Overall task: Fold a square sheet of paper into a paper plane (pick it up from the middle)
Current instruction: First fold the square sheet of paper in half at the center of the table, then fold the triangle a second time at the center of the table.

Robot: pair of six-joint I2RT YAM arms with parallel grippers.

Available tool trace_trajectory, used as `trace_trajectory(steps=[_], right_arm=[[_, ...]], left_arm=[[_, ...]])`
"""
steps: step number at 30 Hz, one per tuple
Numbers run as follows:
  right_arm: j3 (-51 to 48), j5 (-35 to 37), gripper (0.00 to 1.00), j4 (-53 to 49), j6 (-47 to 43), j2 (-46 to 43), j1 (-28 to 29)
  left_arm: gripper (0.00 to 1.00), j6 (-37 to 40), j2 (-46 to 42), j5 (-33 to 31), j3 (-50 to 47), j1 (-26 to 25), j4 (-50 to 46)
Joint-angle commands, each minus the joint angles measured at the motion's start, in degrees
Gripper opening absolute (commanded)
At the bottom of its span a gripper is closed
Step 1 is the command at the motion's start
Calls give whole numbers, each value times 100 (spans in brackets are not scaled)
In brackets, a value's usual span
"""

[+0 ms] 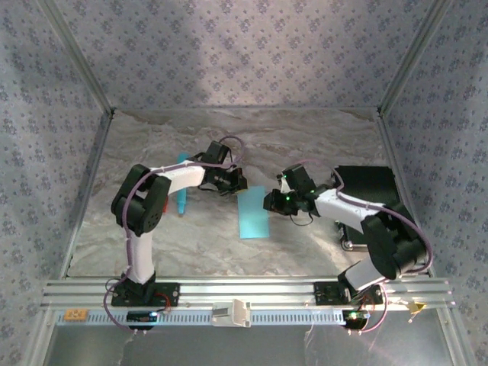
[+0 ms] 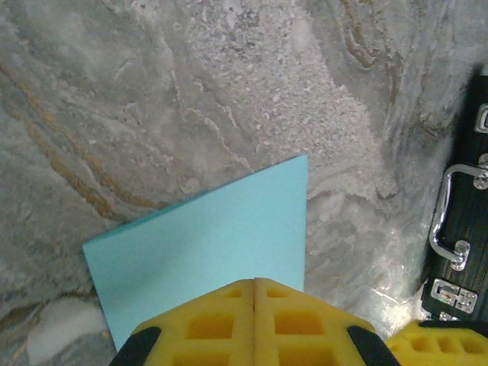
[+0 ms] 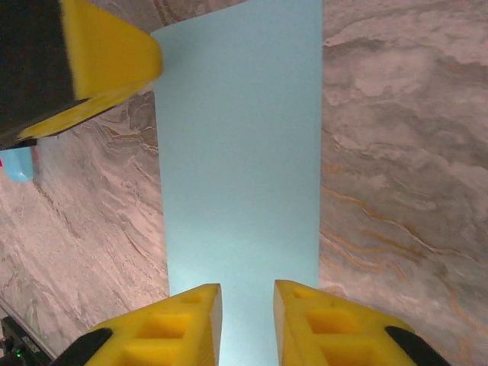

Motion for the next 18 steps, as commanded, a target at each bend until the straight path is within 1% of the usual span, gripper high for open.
trace_trajectory(steps=[1,6,10,14,18], right_arm=[[-233,10,30,-441,243,-284,43],[-650,-74,34,-323,643,-507,203],[-922,-130,38,-127,974,-568,408],[-1131,-247,39,196,1259,-488,553],[-1208,-281,39,365,1399,-387,591]], left_arm=[[2,141,272,211,253,27,-14],[1,139,487,207,234,49,49],[1,116,531,194,6,96,142],[1,60,529,212,-394,191,368],[1,17,508,231,-537,246,481]])
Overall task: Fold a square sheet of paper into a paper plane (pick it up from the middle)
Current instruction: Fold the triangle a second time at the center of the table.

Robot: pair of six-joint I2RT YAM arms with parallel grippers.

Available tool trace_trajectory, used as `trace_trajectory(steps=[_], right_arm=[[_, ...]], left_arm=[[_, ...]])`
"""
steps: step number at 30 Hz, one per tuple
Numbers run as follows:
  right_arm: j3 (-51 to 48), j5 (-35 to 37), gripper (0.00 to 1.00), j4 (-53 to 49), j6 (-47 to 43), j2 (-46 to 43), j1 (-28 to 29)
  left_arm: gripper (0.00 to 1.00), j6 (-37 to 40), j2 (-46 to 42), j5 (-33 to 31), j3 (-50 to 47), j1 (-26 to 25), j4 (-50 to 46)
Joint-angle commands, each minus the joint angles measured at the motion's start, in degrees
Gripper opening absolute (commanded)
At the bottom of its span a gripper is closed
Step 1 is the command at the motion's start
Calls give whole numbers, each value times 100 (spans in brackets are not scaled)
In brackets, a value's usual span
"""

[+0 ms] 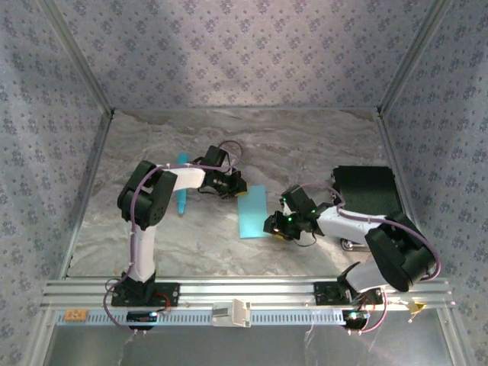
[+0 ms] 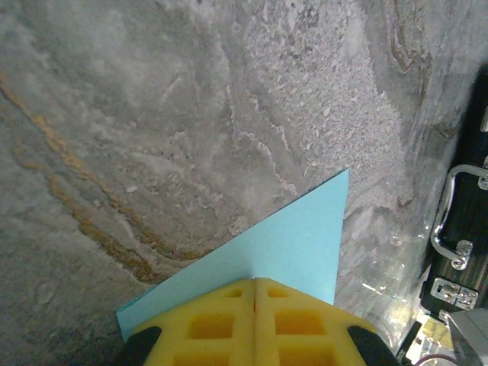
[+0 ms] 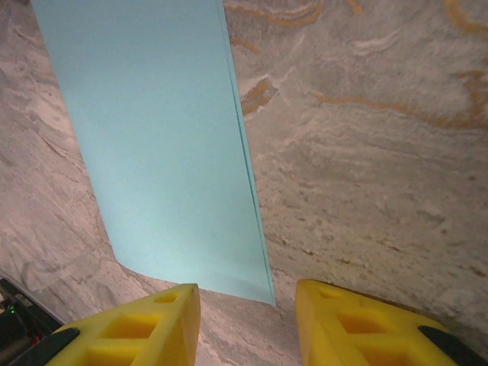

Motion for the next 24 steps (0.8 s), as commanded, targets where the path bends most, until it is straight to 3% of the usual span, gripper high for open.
trace_trajectory(steps=[1,24], right_arm=[[-58,-118,39,247,269,71,48],[-9,137,37,216,425,205,163]], left_arm=[[1,23,77,-252,-258,67,-277],[1,41,109,-190,-196,71,-325]])
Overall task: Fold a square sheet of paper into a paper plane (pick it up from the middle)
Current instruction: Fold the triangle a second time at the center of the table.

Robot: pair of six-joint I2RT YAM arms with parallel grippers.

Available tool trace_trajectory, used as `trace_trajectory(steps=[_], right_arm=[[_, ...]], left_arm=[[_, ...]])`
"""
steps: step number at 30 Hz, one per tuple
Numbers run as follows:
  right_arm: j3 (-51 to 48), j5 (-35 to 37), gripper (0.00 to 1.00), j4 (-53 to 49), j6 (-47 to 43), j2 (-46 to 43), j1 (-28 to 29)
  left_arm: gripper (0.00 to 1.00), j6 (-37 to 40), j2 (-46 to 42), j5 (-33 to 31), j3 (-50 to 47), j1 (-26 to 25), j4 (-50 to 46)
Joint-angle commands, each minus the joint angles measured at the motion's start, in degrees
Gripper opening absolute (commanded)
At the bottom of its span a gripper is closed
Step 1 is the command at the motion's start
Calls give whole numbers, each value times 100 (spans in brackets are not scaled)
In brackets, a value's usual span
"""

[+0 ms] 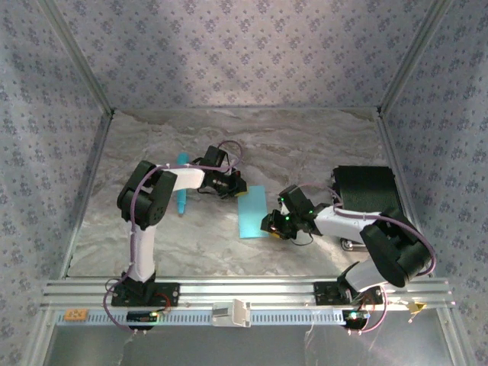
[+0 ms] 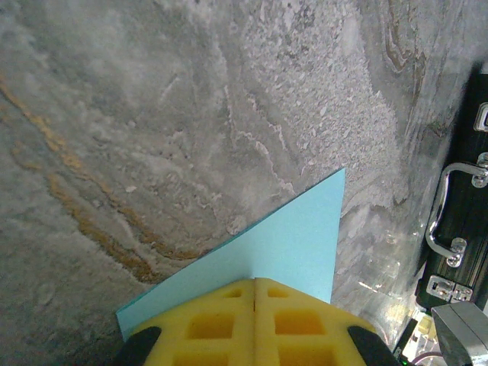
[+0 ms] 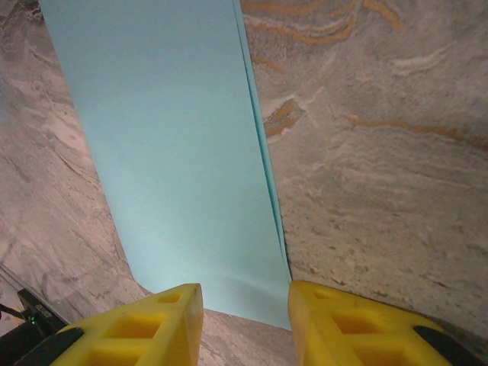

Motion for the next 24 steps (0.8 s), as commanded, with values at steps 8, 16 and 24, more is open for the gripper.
trace_trajectory(steps=[8,16,24], right_arm=[[2,363,36,-446,109,-72,152],[0,441,37,-473,124,-118,206],[-64,146,36,80,254,150,218]], left_arm=[[0,54,129,-242,-169,51,-382],[0,50,146,-216,-160,44,-387],[0,43,149,-196,-145,22,-379]])
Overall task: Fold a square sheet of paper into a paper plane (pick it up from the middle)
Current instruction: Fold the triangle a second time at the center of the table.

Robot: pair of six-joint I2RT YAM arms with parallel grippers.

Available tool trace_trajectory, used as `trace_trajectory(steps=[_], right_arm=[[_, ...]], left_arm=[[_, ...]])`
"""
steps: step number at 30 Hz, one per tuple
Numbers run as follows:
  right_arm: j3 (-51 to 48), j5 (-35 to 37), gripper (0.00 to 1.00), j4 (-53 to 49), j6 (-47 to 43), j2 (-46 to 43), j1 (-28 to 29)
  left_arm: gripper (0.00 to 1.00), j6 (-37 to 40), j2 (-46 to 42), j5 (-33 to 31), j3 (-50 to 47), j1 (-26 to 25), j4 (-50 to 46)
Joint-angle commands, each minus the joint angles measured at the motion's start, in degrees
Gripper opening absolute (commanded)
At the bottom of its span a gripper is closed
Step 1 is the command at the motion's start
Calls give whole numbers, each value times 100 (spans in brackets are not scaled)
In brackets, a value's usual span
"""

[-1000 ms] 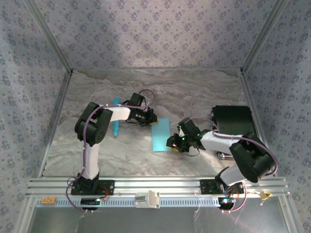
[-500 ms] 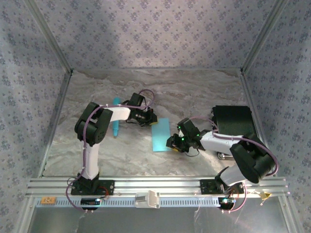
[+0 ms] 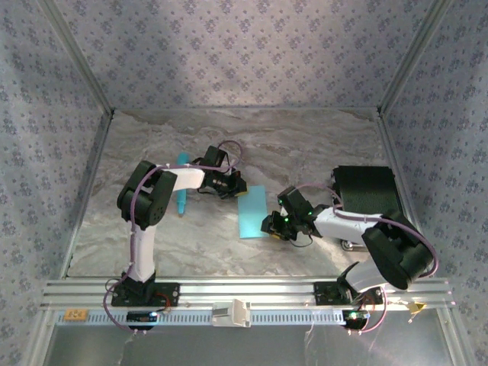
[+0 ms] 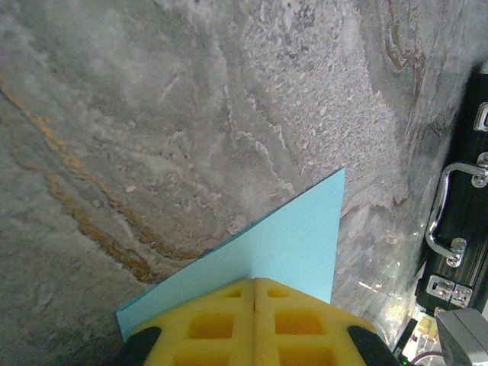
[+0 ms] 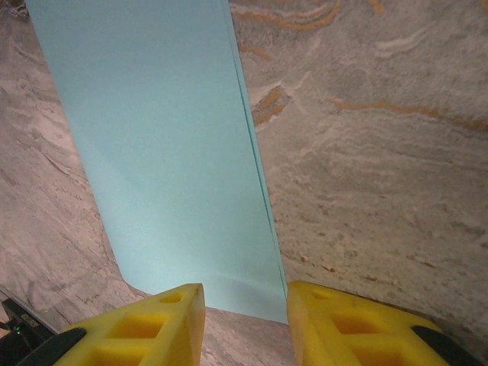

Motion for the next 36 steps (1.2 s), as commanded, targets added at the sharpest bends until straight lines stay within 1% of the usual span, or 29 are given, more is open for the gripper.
trace_trajectory(steps=[1,3,12,24,31,36], right_arm=[[-45,-158,35,280,130,253,54],[-11,-208,35,410,138,286,50],[347,-145,33,304,-27,271,17],[361,-200,32,433,-18,186,-72],[346,-61,32,-118,11,-62,-35],[144,-105,33,-148,158,-371,41]], left_arm=[[0,46,160,-192,-137,22,-375],[1,49,170,-188,-128,8,-384],[1,48,184,-155,-101,-27,-398],[0,56,204,-141,-95,-34,-404],[0,56,187,-144,-84,-32,-426],[0,56,213,-141,-66,-28,-426]])
